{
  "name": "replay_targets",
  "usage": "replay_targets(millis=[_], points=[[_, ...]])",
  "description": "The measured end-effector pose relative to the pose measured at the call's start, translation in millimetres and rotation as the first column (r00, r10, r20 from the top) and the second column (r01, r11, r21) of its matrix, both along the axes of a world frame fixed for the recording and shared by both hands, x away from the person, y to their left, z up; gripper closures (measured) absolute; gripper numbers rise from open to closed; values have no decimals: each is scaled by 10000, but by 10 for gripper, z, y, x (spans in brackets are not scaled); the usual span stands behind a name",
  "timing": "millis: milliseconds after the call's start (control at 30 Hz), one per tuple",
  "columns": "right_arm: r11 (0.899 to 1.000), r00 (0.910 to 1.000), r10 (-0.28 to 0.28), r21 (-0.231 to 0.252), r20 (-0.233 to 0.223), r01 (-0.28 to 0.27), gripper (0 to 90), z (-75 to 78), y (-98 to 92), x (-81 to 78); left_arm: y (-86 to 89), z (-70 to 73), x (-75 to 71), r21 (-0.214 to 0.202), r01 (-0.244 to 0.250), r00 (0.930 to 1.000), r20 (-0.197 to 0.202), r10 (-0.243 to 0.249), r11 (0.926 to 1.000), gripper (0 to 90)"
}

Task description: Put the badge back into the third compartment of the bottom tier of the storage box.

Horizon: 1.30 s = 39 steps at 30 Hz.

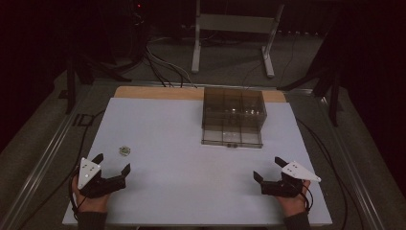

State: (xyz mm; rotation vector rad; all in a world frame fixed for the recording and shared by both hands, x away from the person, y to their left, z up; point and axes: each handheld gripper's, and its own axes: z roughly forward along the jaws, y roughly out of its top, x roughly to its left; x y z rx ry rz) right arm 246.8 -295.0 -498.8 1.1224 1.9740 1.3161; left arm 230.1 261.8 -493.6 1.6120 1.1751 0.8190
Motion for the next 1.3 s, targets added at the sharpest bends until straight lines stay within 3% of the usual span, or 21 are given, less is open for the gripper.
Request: replay_targets(millis=[100,300,633,900,1300], points=[[9999,9999,-97,127,-71,97,1,4,-22,4,17,2,-5,-115,-81,10000,5,81,9999,4],[10000,9999,-52,44,-138,53,0,-7,13,25,58,36,-6,-256,-312,9985,-447,300,9992,3],[9999,9999,-106,-20,-81,106,0,-14,30,16,80,102,-25,-29,-620,9948,-814,616,9981,3],[9998,9998,-191,-29,-35,191,0,-17,20,9,90,153,36,24,-734,9942,-780,733,9973,3],[9994,9996,-285,180,0,285,0,-19,-22,6,77,269,247,301,-811,9935,-772,832,9963,3]])
